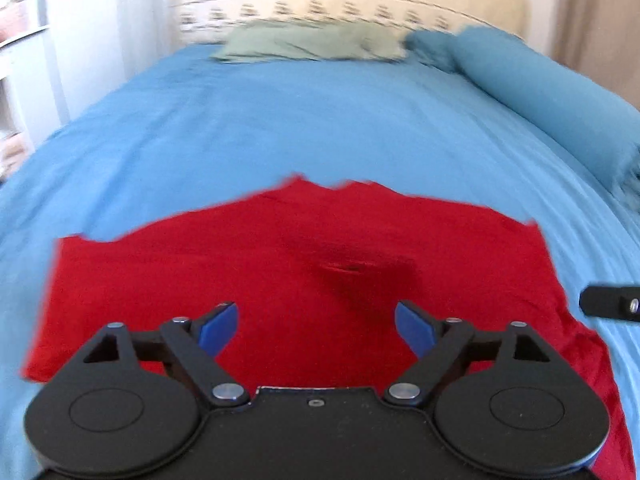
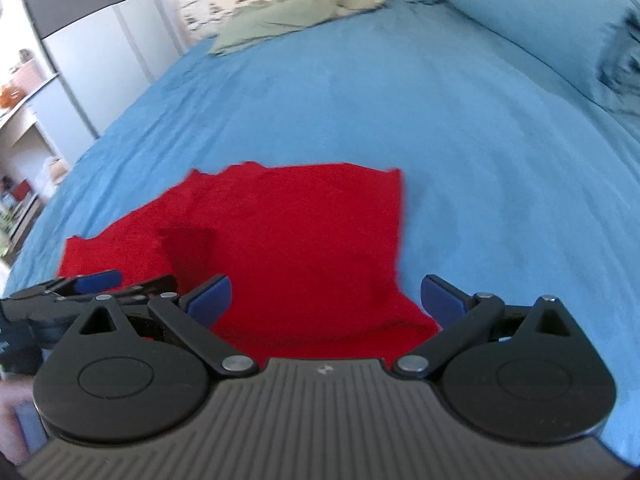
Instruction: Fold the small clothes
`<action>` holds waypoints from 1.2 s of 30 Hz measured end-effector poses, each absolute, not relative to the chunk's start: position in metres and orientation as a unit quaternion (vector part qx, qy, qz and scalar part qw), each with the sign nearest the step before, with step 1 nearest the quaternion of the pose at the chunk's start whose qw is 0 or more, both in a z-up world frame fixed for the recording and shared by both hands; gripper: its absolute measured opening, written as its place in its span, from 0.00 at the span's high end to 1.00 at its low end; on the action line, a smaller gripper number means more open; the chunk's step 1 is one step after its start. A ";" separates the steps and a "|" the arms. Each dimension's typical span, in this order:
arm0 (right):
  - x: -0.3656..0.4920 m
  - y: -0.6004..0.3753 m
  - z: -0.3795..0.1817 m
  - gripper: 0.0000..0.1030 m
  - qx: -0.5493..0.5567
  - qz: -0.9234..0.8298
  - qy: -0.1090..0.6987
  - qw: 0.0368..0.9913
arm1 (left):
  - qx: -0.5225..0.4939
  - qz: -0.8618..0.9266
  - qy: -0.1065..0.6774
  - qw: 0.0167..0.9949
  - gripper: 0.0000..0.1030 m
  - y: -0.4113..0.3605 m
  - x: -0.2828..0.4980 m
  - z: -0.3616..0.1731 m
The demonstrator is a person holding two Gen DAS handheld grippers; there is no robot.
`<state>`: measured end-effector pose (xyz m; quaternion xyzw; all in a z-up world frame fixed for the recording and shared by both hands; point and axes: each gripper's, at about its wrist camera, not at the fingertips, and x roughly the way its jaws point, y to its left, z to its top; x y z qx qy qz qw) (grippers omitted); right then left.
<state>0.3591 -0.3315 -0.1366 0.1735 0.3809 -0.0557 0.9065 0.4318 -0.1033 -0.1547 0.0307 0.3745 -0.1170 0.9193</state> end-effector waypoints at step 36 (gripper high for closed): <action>0.437 -0.240 -0.123 0.80 0.059 -0.093 0.332 0.937 | -0.011 -0.033 0.395 0.918 0.06 0.064 0.437 -0.146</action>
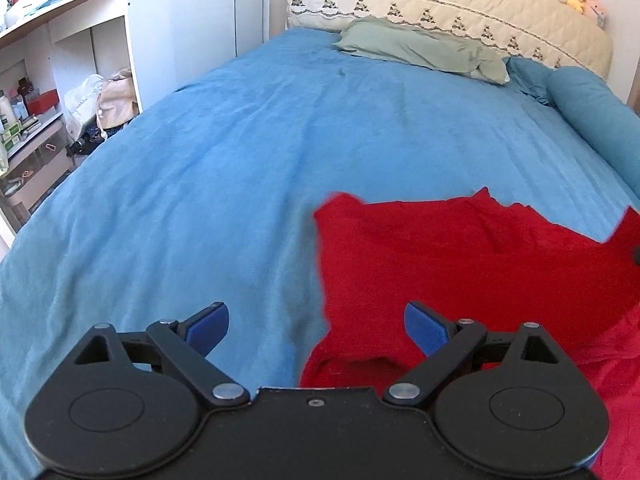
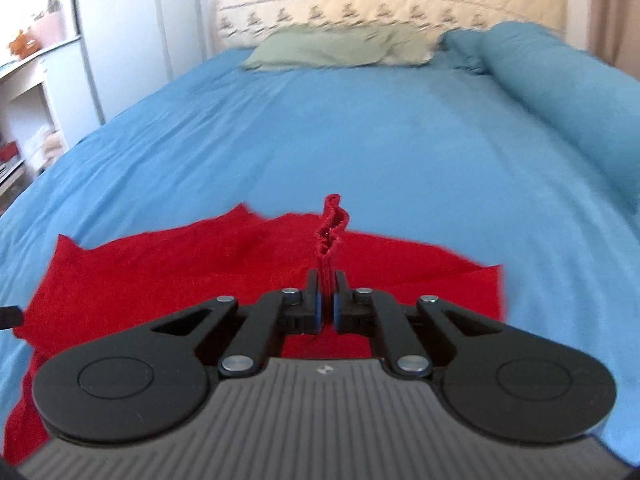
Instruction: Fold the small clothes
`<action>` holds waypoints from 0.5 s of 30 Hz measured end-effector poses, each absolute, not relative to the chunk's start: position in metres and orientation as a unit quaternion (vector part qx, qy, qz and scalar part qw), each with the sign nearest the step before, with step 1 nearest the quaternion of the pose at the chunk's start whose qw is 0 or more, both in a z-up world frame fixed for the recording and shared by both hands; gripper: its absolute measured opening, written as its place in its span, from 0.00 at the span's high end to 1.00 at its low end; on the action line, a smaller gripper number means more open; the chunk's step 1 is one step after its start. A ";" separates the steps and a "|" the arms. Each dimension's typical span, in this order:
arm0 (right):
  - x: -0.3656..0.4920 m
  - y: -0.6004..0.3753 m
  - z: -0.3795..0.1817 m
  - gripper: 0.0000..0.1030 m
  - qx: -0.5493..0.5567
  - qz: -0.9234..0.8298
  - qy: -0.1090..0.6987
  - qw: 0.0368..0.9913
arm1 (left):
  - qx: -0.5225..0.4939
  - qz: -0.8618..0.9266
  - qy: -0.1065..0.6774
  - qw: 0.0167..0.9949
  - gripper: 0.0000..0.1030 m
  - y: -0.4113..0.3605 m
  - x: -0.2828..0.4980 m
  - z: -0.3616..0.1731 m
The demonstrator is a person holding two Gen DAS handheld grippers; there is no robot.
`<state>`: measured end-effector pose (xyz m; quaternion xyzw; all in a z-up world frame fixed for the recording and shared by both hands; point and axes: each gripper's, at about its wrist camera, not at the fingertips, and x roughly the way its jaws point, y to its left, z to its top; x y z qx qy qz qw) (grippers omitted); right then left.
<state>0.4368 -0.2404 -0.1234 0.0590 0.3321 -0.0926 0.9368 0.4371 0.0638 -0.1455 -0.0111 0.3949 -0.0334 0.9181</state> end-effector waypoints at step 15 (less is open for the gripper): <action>0.414 -0.311 -0.172 0.73 0.141 -0.176 0.377 0.898 | 0.002 -0.049 0.405 0.913 0.06 0.048 0.439 -0.153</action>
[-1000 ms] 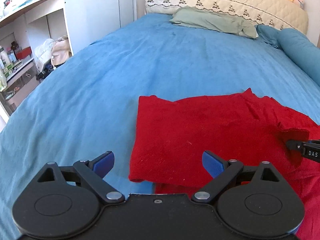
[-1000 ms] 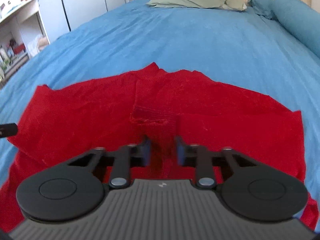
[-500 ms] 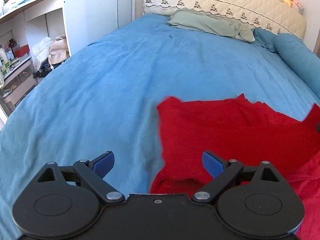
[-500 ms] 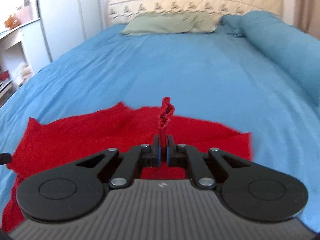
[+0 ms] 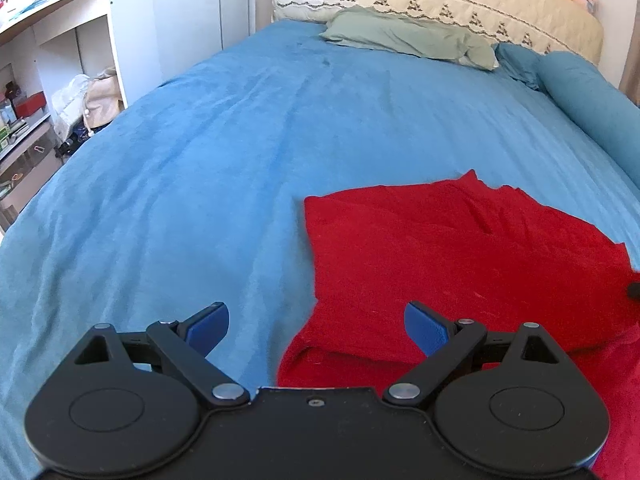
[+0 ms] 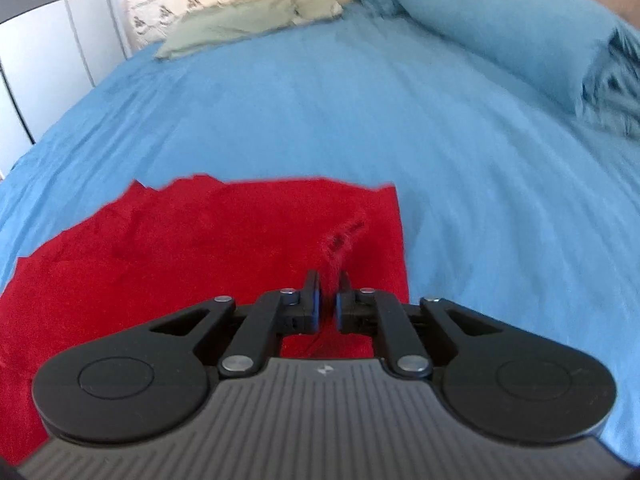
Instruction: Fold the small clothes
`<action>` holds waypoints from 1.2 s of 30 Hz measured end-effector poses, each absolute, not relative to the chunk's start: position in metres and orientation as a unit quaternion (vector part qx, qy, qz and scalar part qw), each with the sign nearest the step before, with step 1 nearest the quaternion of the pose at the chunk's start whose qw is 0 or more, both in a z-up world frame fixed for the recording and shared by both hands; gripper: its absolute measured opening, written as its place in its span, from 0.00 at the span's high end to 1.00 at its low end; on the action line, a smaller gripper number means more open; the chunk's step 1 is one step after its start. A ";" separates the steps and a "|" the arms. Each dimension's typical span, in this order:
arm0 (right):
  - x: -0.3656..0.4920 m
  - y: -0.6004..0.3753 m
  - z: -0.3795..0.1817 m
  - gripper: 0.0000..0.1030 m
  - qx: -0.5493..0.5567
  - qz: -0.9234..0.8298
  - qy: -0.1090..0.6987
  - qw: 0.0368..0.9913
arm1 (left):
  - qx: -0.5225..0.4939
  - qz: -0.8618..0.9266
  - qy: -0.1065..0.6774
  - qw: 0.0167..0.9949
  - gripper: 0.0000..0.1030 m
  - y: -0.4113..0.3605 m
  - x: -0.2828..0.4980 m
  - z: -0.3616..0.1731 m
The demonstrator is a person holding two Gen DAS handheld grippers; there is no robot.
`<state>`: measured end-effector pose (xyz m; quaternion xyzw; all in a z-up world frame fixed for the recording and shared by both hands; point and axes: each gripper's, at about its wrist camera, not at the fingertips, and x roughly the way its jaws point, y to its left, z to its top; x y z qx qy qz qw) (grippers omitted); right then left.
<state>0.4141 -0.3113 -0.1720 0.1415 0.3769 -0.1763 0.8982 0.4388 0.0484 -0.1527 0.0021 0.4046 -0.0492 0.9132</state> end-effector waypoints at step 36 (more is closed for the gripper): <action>0.418 -0.284 -0.203 0.00 0.052 -0.076 0.413 0.906 | 0.036 -0.109 0.426 0.898 0.02 -0.028 0.490 -0.183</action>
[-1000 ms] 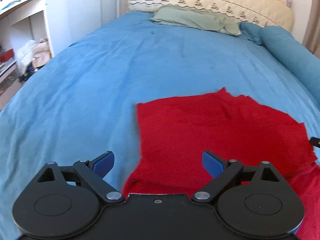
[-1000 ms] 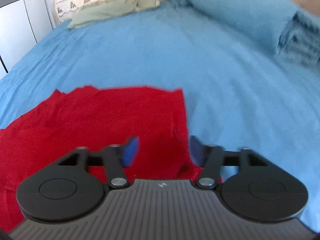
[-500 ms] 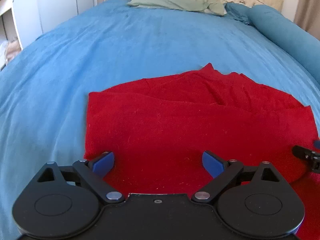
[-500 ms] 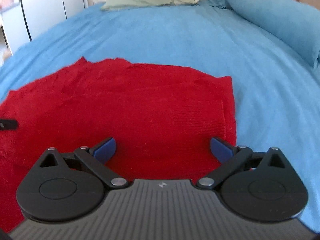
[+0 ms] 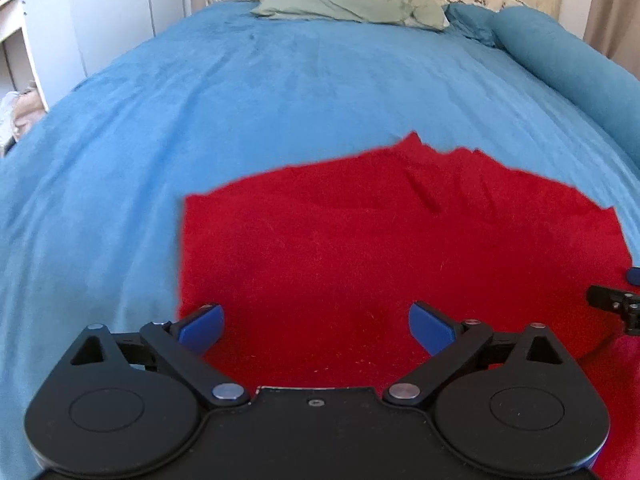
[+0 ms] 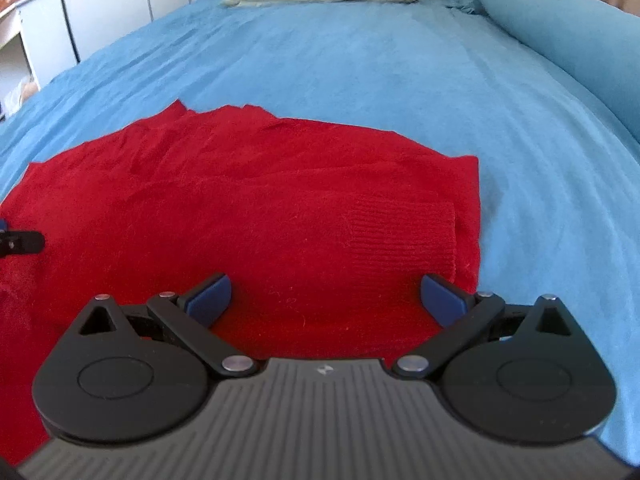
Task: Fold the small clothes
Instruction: 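Move both tools over the folded sweater toward its hem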
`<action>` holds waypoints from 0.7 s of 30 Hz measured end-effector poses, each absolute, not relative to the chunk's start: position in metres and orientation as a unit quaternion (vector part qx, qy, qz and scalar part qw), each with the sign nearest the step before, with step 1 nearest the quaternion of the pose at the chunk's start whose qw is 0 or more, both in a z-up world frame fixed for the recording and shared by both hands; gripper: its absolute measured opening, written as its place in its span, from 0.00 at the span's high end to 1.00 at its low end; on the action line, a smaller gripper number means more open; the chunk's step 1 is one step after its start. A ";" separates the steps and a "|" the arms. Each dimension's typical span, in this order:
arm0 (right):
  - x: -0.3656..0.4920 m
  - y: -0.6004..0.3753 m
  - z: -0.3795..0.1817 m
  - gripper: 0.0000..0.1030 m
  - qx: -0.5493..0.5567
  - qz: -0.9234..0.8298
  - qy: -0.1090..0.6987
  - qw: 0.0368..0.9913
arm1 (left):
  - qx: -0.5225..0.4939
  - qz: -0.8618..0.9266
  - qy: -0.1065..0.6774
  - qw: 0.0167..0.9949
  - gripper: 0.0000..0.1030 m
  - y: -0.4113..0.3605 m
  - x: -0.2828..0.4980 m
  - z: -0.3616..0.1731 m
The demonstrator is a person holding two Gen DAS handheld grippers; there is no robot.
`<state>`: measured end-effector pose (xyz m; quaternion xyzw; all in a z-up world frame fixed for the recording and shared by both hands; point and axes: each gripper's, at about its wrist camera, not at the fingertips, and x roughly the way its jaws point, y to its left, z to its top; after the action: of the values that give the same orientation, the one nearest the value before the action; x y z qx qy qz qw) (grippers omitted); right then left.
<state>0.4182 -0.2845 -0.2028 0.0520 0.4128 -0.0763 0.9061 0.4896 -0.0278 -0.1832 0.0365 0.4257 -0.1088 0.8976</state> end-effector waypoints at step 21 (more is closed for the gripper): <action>0.204 -0.294 -0.052 0.00 0.072 -0.020 0.422 0.904 | -0.027 -0.128 0.544 0.829 0.03 0.084 0.273 -0.112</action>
<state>0.2037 -0.2939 -0.0520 0.0723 0.4215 -0.0199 0.9037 0.2728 0.0838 -0.1121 -0.0271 0.5439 -0.1284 0.8288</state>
